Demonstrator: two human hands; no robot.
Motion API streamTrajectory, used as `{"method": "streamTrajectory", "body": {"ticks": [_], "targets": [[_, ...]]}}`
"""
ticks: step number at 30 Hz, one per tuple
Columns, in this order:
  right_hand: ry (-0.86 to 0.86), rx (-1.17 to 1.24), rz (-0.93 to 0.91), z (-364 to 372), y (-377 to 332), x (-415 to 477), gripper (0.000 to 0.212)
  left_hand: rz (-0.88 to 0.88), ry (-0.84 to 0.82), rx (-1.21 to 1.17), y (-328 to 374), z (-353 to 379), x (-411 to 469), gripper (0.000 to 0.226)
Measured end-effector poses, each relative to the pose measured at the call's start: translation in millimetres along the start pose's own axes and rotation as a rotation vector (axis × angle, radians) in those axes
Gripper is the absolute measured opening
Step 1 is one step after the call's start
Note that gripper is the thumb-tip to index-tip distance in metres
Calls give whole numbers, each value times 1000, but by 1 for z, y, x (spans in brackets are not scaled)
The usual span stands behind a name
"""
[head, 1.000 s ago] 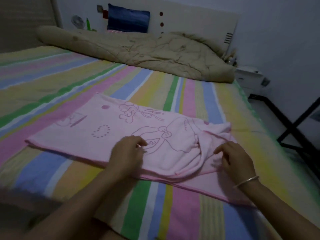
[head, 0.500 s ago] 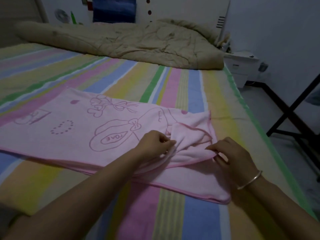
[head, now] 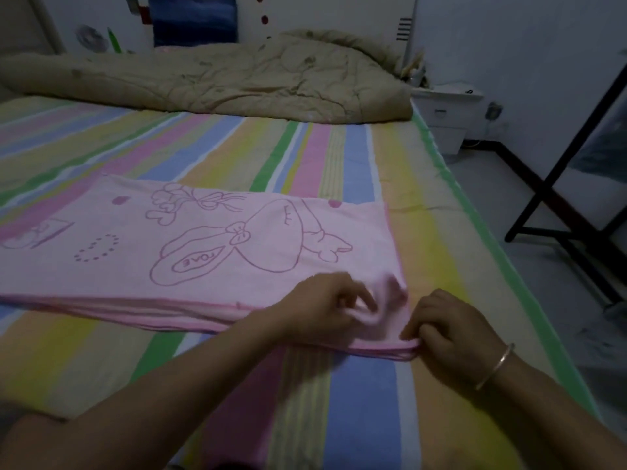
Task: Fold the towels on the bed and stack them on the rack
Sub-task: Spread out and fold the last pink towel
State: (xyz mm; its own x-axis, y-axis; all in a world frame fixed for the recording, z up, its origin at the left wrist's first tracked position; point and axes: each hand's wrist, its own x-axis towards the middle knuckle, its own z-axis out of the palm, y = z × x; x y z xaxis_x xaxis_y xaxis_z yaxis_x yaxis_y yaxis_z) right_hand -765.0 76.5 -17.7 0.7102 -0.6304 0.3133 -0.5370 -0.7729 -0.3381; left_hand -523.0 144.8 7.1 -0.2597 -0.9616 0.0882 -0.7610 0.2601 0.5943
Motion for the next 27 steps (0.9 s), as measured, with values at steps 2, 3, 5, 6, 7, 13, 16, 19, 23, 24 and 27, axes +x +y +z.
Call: {"method": "streamTrajectory", "body": {"ticks": [2, 3, 5, 6, 7, 13, 16, 19, 23, 24, 27], "targets": [[91, 61, 205, 2, -1, 7, 31, 112, -134, 183, 10, 11, -6, 35], [127, 121, 330, 2, -2, 10, 31, 148, -157, 232, 13, 15, -8, 33], [122, 263, 565, 4, -1, 17, 36, 163, -127, 243, 14, 18, -12, 29], [93, 310, 658, 4, 0, 21, 37, 158, -98, 235, 14, 18, -13, 27], [58, 320, 725, 4, 0, 23, 37, 149, -75, 237, 14, 19, -14, 25], [-82, 173, 786, 14, -3, 42, 39, 92, 109, 273, 22, 33, -22, 16], [-53, 310, 825, 17, 4, 51, 31, 28, 262, 173, 33, 39, -24, 16], [22, 509, 872, 18, 11, 58, 24, 27, 268, 218, 34, 51, -28, 27], [-1, 899, 972, 12, 17, 81, 29, 48, 186, 458, 35, 69, -22, 39], [-18, 976, 976, 11, 20, 89, 31, 29, 168, 493, 40, 70, -17, 41], [-5, 1152, 978, 10, 27, 110, 35, -32, 155, 514, 53, 67, -4, 46]]}}
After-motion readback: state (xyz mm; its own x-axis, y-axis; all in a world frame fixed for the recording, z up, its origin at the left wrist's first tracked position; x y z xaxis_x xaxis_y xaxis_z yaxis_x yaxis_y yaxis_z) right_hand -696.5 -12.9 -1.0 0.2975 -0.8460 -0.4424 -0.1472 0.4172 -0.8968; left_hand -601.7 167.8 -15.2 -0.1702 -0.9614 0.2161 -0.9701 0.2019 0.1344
